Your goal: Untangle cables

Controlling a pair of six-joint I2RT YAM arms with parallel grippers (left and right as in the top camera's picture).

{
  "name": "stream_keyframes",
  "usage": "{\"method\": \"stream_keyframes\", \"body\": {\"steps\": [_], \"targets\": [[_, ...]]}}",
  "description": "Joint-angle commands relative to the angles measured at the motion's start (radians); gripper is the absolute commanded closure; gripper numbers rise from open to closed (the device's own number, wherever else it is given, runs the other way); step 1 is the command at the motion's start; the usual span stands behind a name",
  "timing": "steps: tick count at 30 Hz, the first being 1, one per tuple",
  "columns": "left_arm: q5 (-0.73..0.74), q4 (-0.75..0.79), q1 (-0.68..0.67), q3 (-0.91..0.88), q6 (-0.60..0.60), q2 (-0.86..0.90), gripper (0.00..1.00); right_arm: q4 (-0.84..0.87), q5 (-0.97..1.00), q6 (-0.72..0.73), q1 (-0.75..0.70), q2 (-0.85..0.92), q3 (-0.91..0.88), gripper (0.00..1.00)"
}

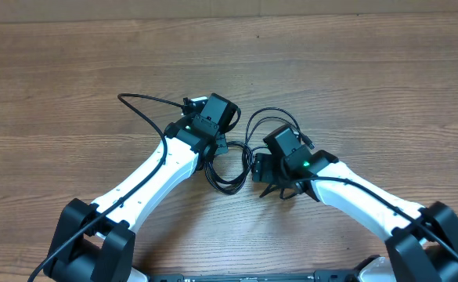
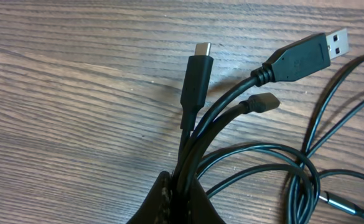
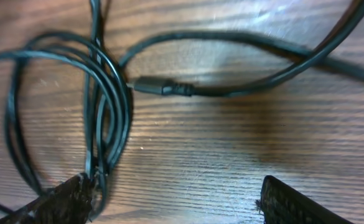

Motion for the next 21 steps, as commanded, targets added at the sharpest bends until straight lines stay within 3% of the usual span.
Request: {"method": "stream_keyframes", "body": {"steps": [1,12,21], "targets": [[-0.041,0.006,-0.006,0.003,-0.033,0.011,0.96,0.023,0.01,-0.01,0.007,0.037,0.001,0.16],[-0.04,0.008,-0.006,0.003,-0.034,0.011,0.95,0.104,0.01,-0.061,0.007,0.091,0.001,0.09],[-0.04,0.007,-0.006,0.003,-0.034,0.011,0.96,0.168,0.018,-0.06,0.007,0.19,0.002,0.1]]}}
